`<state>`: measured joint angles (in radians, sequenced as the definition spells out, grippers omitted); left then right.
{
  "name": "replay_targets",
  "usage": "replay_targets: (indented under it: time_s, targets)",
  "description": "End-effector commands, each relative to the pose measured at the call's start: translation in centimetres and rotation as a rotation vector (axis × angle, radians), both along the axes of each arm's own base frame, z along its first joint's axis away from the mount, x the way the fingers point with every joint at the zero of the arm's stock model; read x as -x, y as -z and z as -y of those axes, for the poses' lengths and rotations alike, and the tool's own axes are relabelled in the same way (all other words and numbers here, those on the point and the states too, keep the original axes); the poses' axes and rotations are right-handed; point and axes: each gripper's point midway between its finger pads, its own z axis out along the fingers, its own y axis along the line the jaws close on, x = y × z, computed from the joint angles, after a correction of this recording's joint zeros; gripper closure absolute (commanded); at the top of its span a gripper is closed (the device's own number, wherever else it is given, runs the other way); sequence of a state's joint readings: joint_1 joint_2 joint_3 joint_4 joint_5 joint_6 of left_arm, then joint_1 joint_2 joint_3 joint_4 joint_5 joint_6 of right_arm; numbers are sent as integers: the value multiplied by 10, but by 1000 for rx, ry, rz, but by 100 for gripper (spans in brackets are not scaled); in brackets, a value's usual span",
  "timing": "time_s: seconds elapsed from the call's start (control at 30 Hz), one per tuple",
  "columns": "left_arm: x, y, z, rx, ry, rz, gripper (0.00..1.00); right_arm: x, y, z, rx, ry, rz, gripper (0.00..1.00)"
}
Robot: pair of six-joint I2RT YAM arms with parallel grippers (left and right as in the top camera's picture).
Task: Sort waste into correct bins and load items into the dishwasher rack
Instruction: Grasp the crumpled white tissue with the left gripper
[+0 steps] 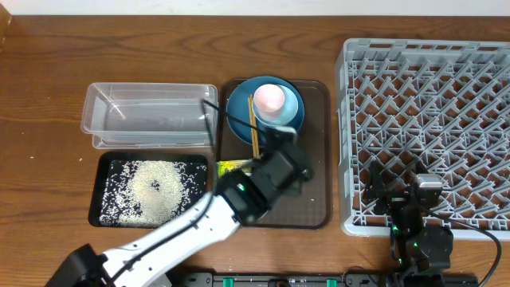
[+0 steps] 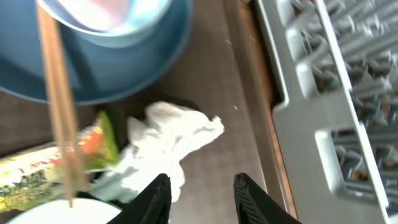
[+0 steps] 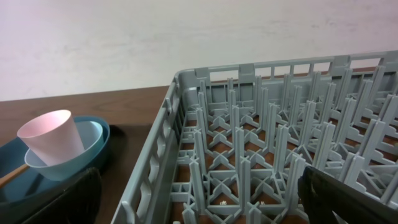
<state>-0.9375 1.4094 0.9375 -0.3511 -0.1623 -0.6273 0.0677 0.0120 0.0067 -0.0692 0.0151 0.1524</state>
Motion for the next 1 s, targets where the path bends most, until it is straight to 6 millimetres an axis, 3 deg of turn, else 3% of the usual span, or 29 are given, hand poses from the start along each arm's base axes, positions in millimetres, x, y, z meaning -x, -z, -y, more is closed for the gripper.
replay_targets:
  time_s: [0.0, 0.37, 0.63, 0.97]
  targets:
    - [-5, 9, -1, -97, -28, 68, 62, 0, 0, -2, -3, -7, 1, 1]
    - [-13, 63, 0, -230, -46, 41, 57, 0, 0, -2, -3, -7, 1, 1]
    - [-21, 84, -9, -305, -79, 54, 44, 0, 0, -2, -3, -7, 1, 1]
    - [-24, 103, -5, -319, -77, 45, 43, 0, 0, -2, -3, -7, 1, 1]
